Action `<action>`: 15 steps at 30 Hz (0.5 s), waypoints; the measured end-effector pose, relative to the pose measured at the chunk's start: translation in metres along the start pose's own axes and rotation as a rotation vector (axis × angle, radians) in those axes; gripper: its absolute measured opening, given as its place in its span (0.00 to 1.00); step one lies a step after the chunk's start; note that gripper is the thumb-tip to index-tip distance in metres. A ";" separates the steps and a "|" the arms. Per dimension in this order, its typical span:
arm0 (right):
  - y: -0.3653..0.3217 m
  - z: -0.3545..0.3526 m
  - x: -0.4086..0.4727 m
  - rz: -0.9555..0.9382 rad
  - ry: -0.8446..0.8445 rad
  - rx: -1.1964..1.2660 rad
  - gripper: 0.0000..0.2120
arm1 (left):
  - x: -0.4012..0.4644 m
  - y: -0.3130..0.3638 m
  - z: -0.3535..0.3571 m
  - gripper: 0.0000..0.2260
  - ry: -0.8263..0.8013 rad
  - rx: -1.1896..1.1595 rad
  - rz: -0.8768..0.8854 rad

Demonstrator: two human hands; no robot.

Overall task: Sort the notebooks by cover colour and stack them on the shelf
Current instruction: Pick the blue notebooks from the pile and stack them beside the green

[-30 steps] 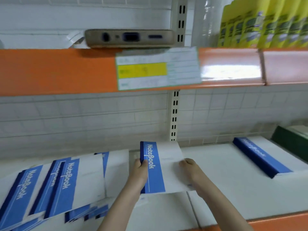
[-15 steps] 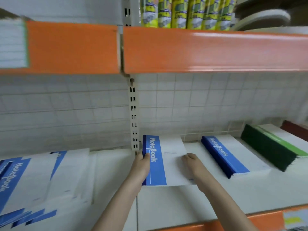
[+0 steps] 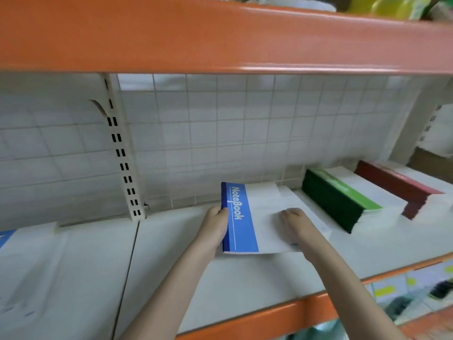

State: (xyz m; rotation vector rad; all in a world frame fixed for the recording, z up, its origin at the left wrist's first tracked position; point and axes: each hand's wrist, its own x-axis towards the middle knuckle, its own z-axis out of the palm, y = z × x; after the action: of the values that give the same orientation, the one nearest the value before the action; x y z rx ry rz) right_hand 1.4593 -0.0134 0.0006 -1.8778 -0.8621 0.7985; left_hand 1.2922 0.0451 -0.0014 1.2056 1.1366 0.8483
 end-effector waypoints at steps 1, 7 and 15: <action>0.003 -0.010 0.007 -0.013 0.013 -0.018 0.14 | 0.004 0.001 0.009 0.12 -0.013 0.019 0.010; 0.011 -0.057 0.046 -0.157 0.008 -0.198 0.12 | 0.025 0.006 0.049 0.09 -0.089 0.115 0.022; 0.013 -0.073 0.085 -0.194 0.020 -0.390 0.11 | 0.053 -0.003 0.070 0.16 -0.019 0.241 0.083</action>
State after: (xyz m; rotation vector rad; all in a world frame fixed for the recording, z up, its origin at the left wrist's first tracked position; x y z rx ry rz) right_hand 1.5673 0.0182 0.0024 -2.0892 -1.2352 0.5171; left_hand 1.3732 0.0763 -0.0170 1.4645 1.2054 0.7754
